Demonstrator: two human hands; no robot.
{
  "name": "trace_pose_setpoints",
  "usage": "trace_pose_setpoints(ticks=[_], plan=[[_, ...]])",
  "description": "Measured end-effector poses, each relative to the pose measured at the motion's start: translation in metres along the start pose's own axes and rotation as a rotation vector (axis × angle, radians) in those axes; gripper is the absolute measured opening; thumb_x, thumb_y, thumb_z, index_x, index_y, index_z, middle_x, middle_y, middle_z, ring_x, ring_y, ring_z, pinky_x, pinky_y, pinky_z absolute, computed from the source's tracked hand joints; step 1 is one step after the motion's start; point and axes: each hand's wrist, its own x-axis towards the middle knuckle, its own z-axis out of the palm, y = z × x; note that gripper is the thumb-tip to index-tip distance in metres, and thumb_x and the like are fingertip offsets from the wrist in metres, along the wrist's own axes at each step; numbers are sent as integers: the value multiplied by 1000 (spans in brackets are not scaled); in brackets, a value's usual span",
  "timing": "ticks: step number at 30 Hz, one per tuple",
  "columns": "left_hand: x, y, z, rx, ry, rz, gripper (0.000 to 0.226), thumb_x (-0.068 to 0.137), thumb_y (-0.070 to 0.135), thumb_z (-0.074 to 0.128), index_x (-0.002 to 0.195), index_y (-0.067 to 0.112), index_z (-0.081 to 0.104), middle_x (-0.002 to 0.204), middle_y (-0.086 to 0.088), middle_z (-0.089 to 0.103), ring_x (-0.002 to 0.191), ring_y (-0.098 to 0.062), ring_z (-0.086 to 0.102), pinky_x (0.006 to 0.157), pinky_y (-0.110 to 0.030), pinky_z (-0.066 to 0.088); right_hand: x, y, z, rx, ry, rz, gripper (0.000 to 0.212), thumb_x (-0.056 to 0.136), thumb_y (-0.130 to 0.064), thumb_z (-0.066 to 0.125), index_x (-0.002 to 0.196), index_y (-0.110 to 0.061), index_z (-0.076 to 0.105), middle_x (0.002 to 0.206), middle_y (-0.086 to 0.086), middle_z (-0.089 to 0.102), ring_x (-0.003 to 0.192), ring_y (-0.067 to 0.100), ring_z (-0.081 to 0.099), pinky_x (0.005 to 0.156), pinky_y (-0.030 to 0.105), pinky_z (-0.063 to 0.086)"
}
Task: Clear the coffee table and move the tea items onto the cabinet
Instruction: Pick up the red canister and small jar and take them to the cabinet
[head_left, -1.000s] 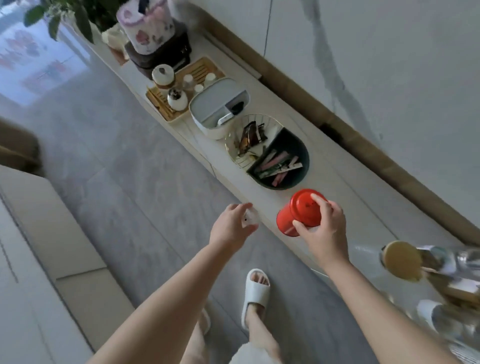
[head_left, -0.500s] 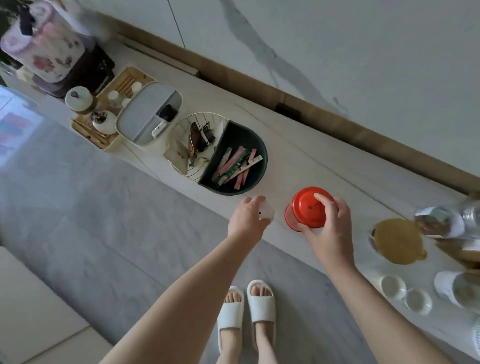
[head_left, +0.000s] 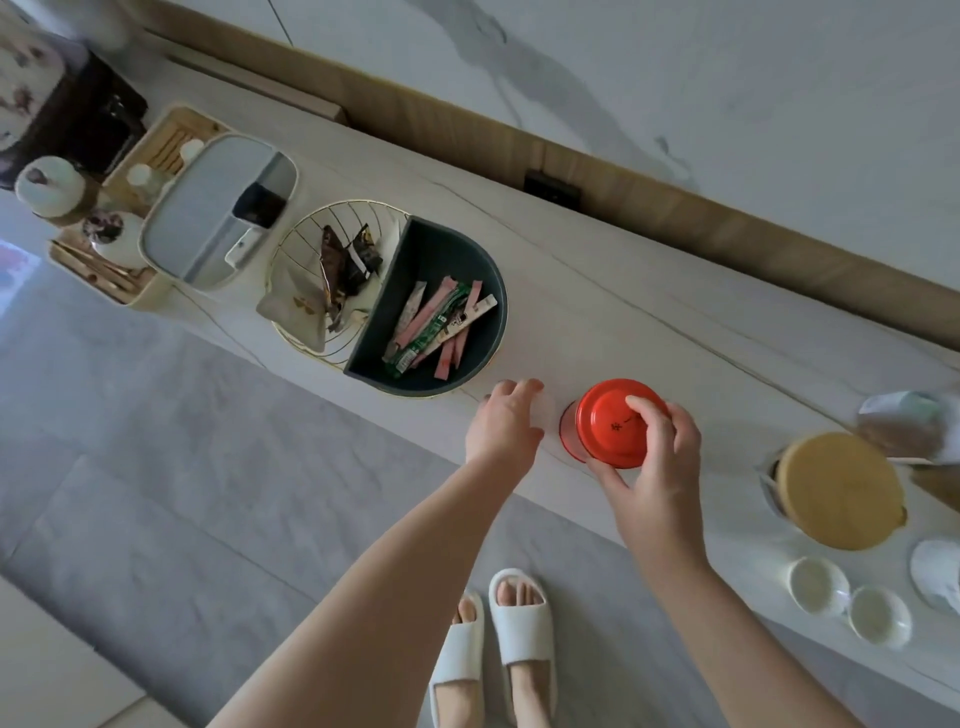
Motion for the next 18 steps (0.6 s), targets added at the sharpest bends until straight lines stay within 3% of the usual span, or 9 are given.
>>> trace_pose_setpoints(ticks=[4,8,11,14,18], plan=[[3,-1,3,-12,5,16,57,84,9,64,133,27,42,129,-4,47,113,-27,51,82,-41,53,-1,1,3,-11,-28,3,66,71,-11,79,129,-9,47,135,24,38,122,39,44,91,44,50],[-3,0,-2,7,-25,-15,72,85,9,63,144,28,26,134,-5,44,118,-27,50,86,-42,52,-2,-1,3,-62,-72,28,68,73,-12,78,132,-10,43,140,25,33,126,42,40,93,43,47],[-16,2,-13,-15,-57,-82,76,87,17,63,147,26,17,142,-6,40,122,-27,49,90,-40,50,-2,-8,-2,-152,-155,75,72,76,-12,75,137,-12,37,148,28,21,135,44,27,101,44,41],[-37,5,-28,-23,-62,-120,70,90,22,60,147,26,19,144,-5,42,126,-26,48,93,-39,47,0,-21,-12,-226,-251,130,72,79,-13,71,140,-13,33,153,28,9,140,43,16,108,44,32],[-71,11,-56,-17,-87,-144,60,94,26,51,147,26,22,140,-7,49,123,-25,52,94,-38,48,2,-50,-37,-324,-322,77,64,85,-22,64,140,-8,34,150,24,23,138,38,24,111,43,30]])
